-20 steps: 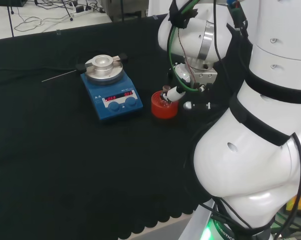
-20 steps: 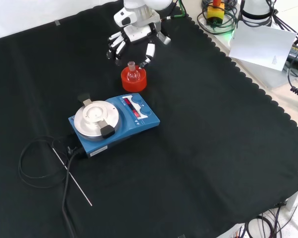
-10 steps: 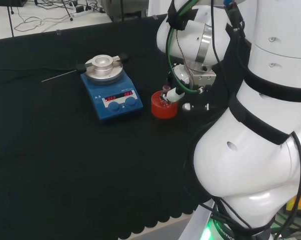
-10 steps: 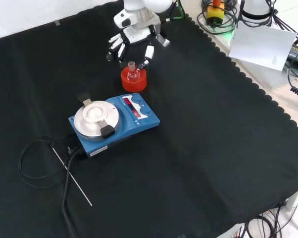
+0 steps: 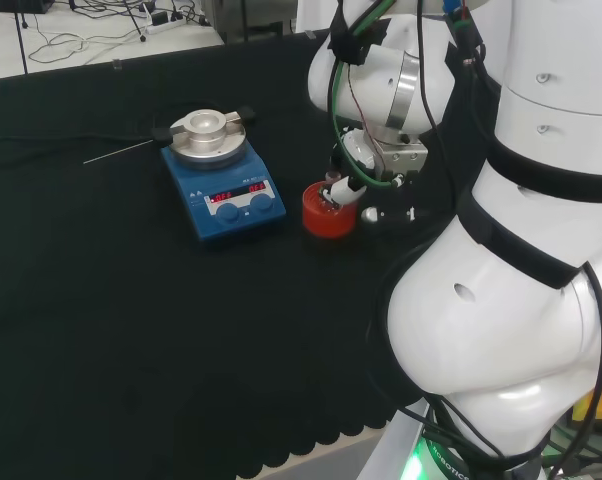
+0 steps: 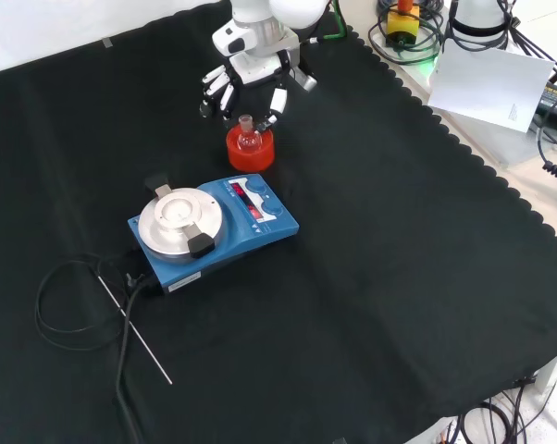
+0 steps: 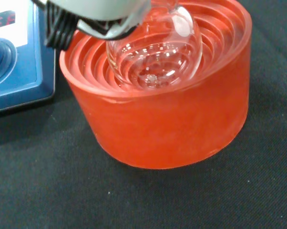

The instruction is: Pick up the round-bottom flask.

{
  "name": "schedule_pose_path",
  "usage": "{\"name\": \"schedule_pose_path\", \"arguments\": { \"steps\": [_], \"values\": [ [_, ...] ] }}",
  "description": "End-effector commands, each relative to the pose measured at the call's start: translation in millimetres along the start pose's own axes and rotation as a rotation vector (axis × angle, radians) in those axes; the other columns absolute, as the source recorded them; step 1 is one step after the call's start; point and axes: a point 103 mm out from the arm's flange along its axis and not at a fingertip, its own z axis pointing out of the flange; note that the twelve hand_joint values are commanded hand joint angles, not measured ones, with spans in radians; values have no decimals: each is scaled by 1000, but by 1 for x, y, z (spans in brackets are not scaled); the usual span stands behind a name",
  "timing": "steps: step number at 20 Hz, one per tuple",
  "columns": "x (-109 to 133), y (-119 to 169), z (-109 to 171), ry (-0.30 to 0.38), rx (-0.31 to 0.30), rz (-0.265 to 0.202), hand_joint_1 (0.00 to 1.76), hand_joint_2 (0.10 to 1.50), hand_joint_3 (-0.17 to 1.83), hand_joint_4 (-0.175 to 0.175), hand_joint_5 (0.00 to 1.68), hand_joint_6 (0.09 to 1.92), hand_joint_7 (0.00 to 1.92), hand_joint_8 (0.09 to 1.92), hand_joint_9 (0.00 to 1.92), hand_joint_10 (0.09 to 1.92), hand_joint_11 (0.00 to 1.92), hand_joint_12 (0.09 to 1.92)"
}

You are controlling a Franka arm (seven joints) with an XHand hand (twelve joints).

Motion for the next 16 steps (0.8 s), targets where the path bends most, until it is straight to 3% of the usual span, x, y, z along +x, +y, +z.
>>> {"name": "schedule_pose_path", "arguments": {
  "steps": [1,3,8,13,16],
  "values": [
    [1,0,-2,-17,-20,2,1066,832,394,90,1099,787,353,722,544,681,235,1381],
    [0,0,-3,-17,-19,6,1093,855,362,96,1138,784,379,720,571,668,261,1369],
    [-3,-1,-7,-27,-33,11,1101,880,349,63,1112,845,398,713,596,643,277,1361],
    [3,1,-21,-18,-24,13,1131,724,614,30,1174,831,470,707,651,616,323,1346],
    [10,2,-39,-34,8,11,1125,700,665,60,1168,860,491,709,664,611,342,1342]
  ]
}}
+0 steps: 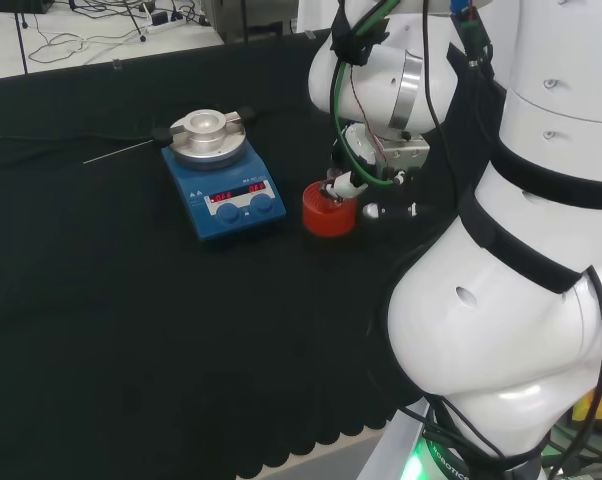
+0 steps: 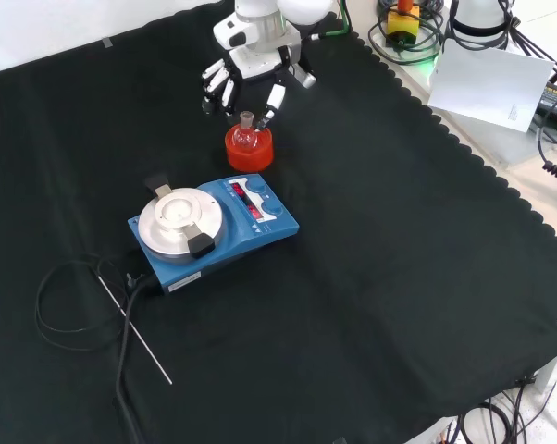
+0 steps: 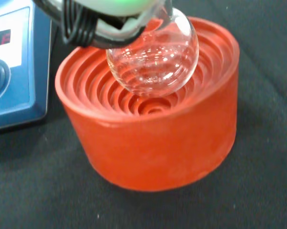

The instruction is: Pick up the round-bottom flask.

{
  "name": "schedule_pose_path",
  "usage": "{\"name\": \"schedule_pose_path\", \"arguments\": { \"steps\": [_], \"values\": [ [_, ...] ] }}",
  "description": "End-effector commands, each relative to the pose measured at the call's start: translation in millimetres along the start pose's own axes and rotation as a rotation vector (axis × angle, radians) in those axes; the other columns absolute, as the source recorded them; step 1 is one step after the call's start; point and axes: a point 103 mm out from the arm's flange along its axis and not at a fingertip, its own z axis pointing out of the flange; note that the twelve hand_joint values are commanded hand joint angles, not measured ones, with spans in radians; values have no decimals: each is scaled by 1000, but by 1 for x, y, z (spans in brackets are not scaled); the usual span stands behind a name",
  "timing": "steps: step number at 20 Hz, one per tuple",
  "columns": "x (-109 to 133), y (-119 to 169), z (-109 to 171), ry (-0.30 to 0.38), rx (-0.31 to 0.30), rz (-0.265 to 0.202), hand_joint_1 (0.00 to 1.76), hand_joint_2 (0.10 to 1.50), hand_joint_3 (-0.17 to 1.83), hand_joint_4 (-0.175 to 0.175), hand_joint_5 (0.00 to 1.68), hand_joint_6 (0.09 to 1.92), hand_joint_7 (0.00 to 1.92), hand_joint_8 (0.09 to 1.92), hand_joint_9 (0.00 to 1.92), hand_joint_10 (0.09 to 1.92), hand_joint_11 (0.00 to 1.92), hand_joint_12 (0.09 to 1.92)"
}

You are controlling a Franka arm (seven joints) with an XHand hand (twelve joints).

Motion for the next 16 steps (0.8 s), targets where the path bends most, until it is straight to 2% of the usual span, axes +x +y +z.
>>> {"name": "schedule_pose_path", "arguments": {
  "steps": [1,3,6,12,16],
  "values": [
    [13,3,-35,-10,62,1,1121,699,669,74,1165,866,493,709,666,611,345,1342],
    [17,6,-51,-12,98,0,1113,701,662,114,1166,861,496,711,667,611,352,1343],
    [26,11,-78,-45,140,-4,1106,706,644,152,1172,841,495,714,666,612,361,1342],
    [42,17,-112,-114,201,-2,1101,711,628,175,1176,826,493,715,665,612,371,1342],
    [56,23,-126,-140,200,-8,1101,712,625,175,1176,825,491,714,663,612,376,1343]
  ]
}}
